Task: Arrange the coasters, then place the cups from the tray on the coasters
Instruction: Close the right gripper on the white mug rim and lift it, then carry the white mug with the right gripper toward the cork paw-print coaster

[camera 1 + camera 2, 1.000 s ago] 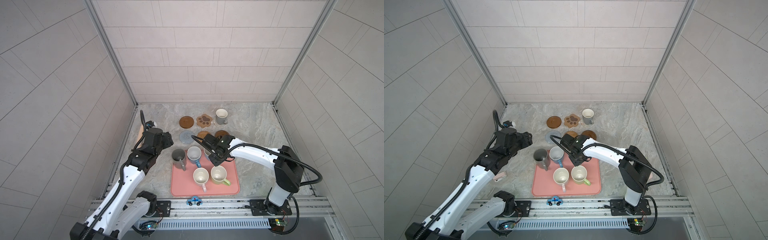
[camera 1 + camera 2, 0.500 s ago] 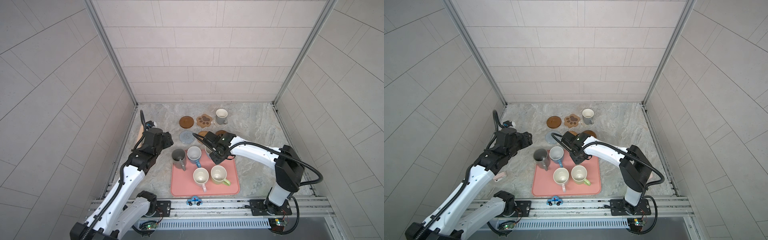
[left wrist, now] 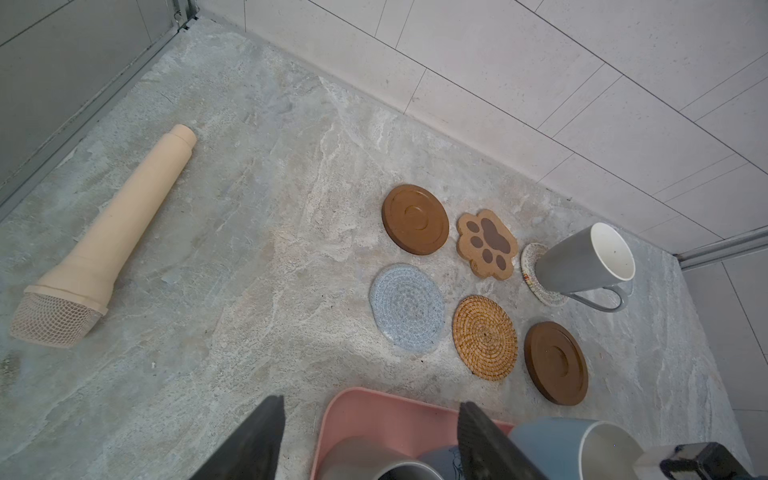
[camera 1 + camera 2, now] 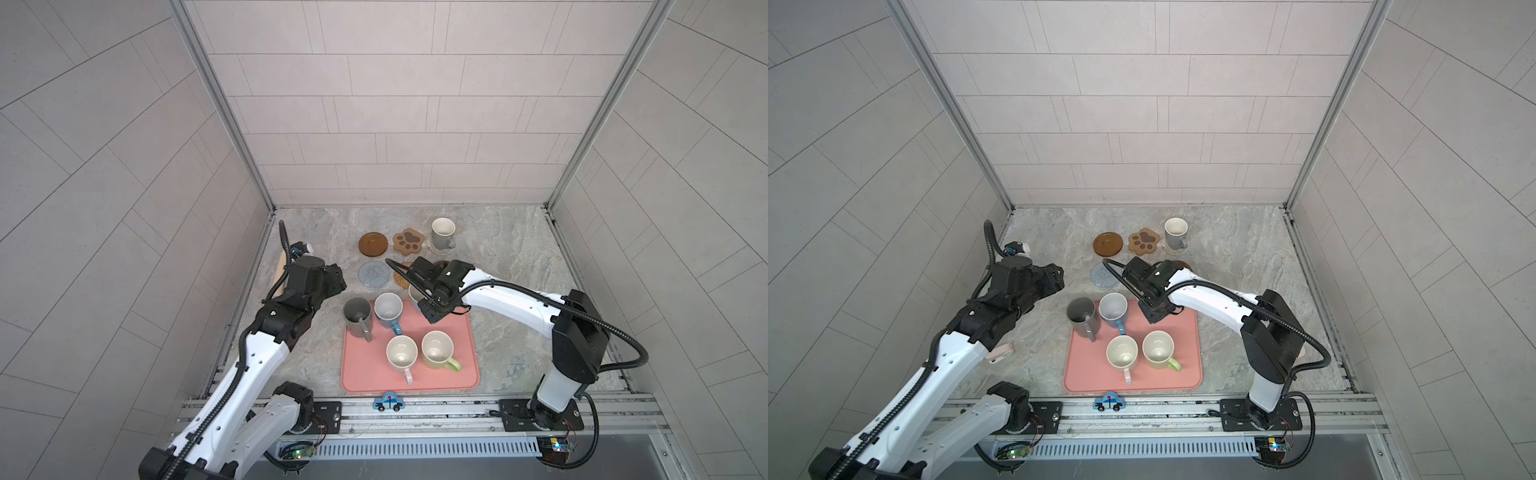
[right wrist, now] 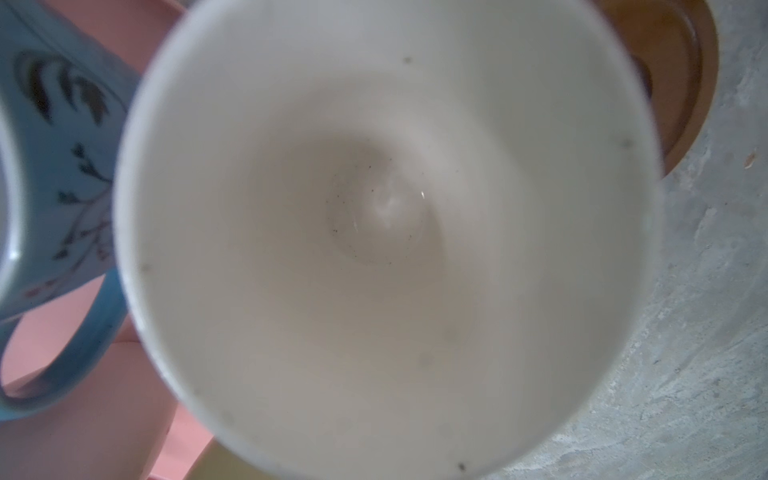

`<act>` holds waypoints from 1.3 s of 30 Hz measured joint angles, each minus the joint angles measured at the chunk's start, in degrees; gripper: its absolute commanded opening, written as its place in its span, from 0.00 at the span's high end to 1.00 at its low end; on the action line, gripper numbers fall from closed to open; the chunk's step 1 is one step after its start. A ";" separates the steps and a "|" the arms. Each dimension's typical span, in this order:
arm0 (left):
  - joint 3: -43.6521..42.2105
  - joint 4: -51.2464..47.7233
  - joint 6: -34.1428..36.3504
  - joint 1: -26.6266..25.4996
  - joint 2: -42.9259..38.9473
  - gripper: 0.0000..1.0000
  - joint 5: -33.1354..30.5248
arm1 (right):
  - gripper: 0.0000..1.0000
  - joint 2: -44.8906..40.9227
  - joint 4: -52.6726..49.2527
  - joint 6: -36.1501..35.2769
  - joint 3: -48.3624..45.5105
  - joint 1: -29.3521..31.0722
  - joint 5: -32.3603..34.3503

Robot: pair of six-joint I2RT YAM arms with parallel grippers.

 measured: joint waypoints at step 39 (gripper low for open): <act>0.00 -0.39 0.24 0.00 -1.33 0.27 0.04 | 0.88 14.19 -0.33 -5.01 23.21 -7.54 -1.79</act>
